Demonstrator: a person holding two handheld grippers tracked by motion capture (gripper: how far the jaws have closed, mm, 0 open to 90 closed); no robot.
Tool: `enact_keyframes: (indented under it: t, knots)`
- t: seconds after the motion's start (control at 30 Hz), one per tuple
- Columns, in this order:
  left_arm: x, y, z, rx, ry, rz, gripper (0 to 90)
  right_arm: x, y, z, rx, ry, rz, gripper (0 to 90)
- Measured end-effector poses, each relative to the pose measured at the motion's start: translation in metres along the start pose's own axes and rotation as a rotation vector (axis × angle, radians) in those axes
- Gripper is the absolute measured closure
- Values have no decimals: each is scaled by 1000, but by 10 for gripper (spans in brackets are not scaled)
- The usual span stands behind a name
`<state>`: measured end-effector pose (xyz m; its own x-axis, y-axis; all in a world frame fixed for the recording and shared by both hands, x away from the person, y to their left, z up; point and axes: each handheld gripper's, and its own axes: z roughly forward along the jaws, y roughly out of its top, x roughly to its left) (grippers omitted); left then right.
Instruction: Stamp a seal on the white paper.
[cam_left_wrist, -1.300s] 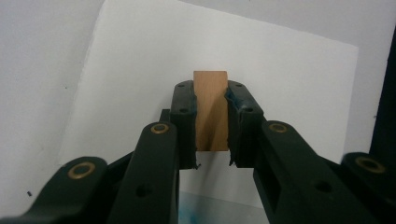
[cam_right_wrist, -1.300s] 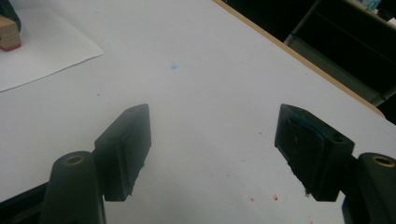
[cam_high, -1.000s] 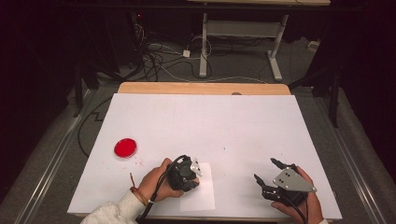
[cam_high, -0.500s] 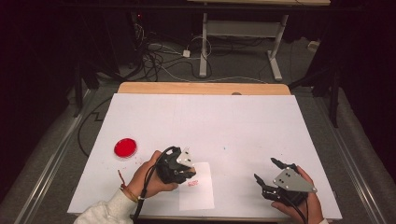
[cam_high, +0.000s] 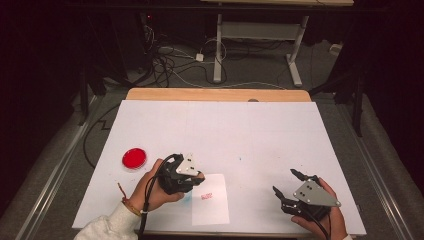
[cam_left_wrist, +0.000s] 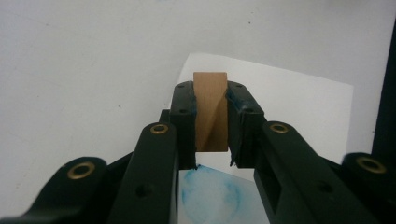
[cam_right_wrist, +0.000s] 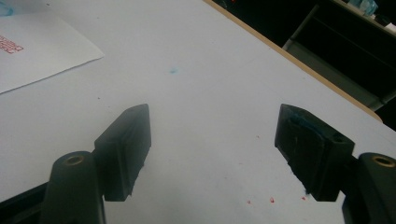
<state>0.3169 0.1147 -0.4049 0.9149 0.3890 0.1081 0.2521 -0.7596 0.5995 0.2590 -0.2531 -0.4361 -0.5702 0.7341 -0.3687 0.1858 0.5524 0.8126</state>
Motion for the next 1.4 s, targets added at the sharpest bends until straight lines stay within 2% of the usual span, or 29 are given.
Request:
enact_keyframes:
  t: [0.1, 0.27, 0.73, 1.23, 1.4]
  knots:
    - [0, -4, -2, -16, 2, -6, 733, -1, 0, 0, 0, -2, 5, 277]
    - [3, -8, -4, -15, -7, -13, 733, -2, 0, 1, 2, 1, 5, 277]
    - [10, -16, -12, -4, 29, -28, 733, -2, 1, 3, 3, -2, 6, 278]
    - [22, -28, -27, -14, 57, -77, 733, -1, 5, 9, -5, 14, -9, 277]
    - [27, -33, -32, -12, 79, -102, 733, -1, 6, 10, -9, 19, -3, 278]
